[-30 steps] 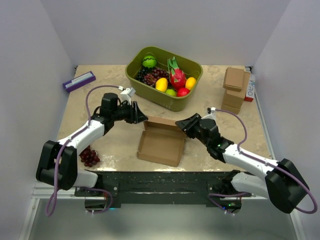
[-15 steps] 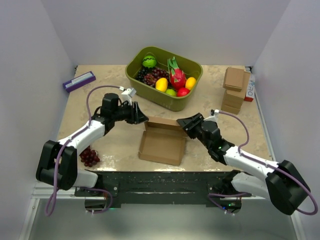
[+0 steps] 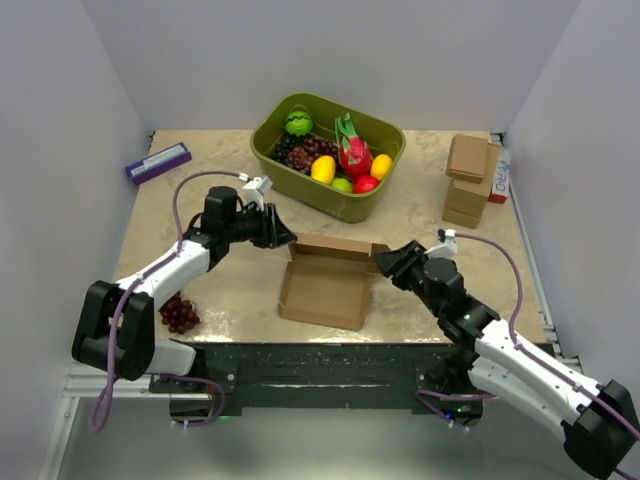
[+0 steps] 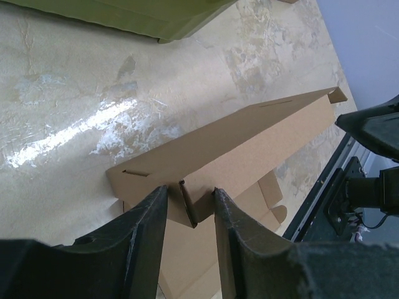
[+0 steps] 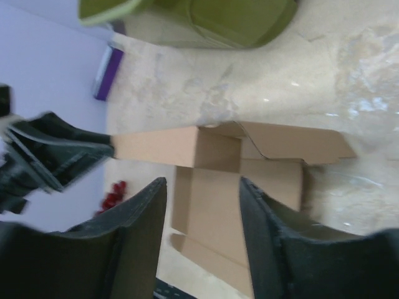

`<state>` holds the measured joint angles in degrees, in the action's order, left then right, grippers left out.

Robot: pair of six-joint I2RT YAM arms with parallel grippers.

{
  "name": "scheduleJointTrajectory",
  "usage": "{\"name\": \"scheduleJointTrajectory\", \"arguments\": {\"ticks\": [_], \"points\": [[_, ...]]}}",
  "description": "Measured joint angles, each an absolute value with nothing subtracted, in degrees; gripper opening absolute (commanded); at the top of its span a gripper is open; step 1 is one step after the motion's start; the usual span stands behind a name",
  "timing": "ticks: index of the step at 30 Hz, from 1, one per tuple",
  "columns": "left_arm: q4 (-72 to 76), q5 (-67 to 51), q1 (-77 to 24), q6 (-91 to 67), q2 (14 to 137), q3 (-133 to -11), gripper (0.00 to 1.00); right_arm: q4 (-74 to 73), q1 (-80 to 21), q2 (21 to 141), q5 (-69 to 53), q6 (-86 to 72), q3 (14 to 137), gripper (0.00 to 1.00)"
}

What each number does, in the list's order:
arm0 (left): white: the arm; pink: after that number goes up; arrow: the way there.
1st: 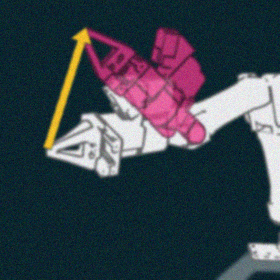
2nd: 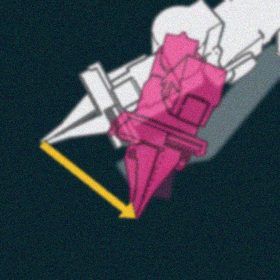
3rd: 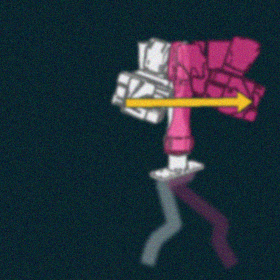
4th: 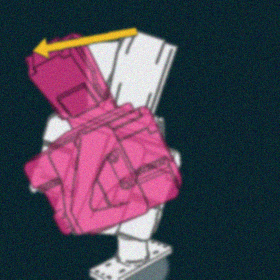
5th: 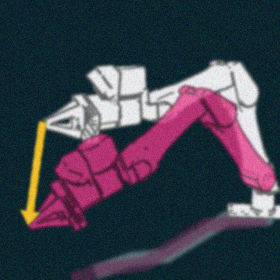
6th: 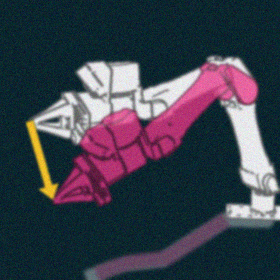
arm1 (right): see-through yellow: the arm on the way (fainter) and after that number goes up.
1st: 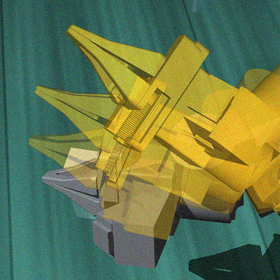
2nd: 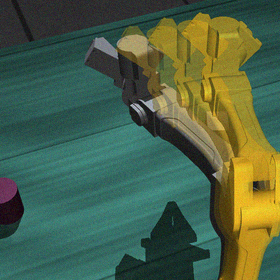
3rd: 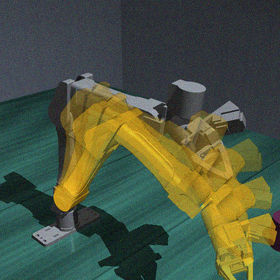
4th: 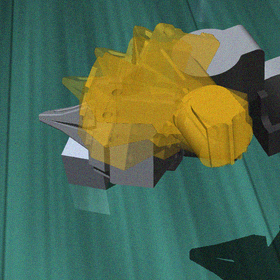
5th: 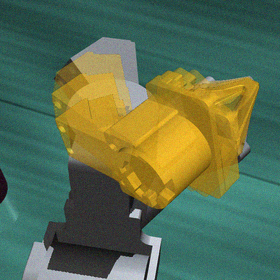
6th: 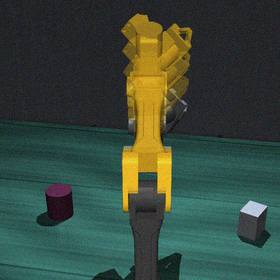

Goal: Fold the paper box

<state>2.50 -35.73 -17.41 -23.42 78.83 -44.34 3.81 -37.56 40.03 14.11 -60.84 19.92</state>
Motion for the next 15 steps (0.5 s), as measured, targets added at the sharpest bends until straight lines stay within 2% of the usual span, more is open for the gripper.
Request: {"name": "scheduleJointTrajectory", "arguments": {"ticks": [4,9,15], "points": [[2.5,-35.7,-17.4,-23.4,78.8,-44.3,0.4,1.5,-38.9,45.2,14.5,-58.0,20.0,0.35],[2.5,-35.7,-17.4,-23.4,78.9,-44.3,0.4,0.9,-40.3,55.7,16.0,-56.0,21.4,0.35],[2.5,-35.7,-17.4,-23.4,78.9,-44.3,0.4,2.6,-40.6,60.1,20.3,-54.9,21.6,0.35]]}}
